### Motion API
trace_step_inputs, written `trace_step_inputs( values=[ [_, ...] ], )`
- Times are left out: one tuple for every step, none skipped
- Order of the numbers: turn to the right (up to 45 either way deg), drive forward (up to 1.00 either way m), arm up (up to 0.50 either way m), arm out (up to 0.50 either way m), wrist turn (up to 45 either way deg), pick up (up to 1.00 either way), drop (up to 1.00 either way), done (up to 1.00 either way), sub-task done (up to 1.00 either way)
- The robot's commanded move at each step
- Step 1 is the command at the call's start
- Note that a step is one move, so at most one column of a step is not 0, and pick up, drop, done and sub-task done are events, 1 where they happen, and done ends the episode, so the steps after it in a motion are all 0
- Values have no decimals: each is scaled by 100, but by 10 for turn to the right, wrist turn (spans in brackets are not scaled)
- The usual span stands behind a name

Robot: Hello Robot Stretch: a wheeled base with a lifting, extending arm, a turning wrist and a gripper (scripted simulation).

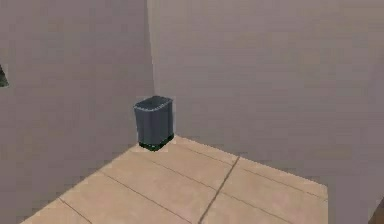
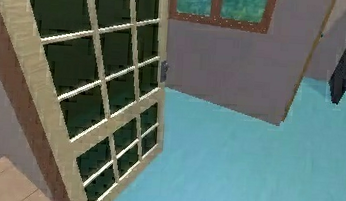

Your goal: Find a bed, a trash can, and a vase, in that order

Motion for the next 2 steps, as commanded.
trace_step_inputs(
  values=[
    [0, 55, 0, 0, 0, 0, 0, 0, 0],
    [-60, 0, 0, 0, 0, 0, 0, 0, 0]
  ],
)
